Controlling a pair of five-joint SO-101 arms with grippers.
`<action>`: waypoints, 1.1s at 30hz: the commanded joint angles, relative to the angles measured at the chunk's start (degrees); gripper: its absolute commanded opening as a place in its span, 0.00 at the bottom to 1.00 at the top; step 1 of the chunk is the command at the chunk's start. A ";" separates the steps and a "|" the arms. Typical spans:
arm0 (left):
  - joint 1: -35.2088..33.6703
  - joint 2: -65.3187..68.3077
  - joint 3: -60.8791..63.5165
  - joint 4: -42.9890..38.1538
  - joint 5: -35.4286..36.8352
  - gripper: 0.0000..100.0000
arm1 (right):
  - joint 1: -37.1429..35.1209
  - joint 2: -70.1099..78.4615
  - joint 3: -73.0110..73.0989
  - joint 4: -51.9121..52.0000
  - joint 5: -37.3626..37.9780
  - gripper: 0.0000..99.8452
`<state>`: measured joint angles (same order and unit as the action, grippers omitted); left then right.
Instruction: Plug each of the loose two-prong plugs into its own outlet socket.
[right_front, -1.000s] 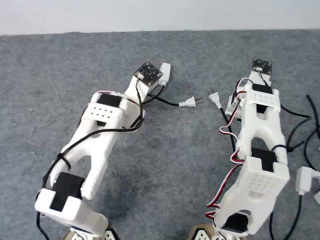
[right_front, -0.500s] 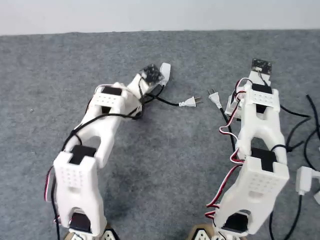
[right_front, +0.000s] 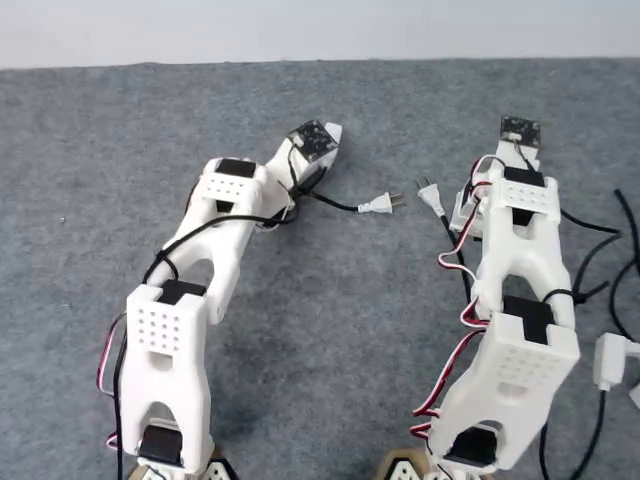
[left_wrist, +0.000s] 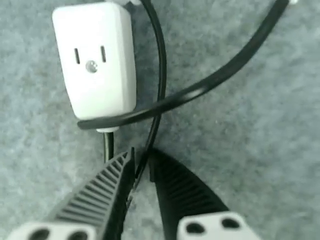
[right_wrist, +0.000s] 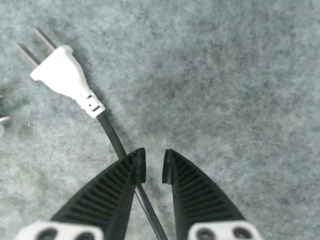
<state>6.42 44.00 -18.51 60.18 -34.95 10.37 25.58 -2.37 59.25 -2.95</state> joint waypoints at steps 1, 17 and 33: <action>-1.49 -1.67 -2.86 5.36 1.32 0.04 | -1.27 -2.07 -0.62 -0.66 1.14 0.07; 1.05 -4.57 -3.56 16.79 10.29 0.01 | -1.27 -2.07 -0.62 -0.66 1.14 0.07; 3.69 -7.12 -3.30 25.93 17.32 0.01 | -1.27 -2.15 -0.70 -0.66 1.14 0.07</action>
<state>9.14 41.71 -20.62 82.59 -18.51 9.67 25.58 -2.37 59.25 -2.42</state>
